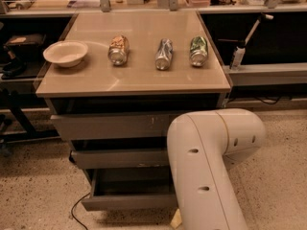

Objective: Open bottom drawer

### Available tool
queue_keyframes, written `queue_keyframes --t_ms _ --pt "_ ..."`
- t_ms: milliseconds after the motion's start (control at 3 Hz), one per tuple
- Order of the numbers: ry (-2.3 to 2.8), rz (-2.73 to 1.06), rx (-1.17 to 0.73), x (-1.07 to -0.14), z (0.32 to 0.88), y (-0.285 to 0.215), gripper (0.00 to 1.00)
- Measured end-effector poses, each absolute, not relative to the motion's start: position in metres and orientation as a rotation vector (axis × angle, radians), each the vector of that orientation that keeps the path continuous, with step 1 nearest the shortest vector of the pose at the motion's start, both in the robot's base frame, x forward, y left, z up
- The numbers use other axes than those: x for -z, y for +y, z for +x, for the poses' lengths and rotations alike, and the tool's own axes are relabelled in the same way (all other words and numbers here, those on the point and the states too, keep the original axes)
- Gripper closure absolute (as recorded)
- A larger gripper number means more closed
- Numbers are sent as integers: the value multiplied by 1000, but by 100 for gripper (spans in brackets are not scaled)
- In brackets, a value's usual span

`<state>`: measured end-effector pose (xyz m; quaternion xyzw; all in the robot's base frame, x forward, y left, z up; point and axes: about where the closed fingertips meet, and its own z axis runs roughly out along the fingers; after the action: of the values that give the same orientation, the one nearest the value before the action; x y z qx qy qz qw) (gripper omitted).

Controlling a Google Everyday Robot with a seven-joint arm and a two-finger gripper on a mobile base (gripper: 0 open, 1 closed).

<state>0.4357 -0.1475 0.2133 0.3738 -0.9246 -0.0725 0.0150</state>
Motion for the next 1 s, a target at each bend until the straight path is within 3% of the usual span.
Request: queue_keyframes --t_ms 1000 --pt "-2907 1433 312 -223 495 -74 0"
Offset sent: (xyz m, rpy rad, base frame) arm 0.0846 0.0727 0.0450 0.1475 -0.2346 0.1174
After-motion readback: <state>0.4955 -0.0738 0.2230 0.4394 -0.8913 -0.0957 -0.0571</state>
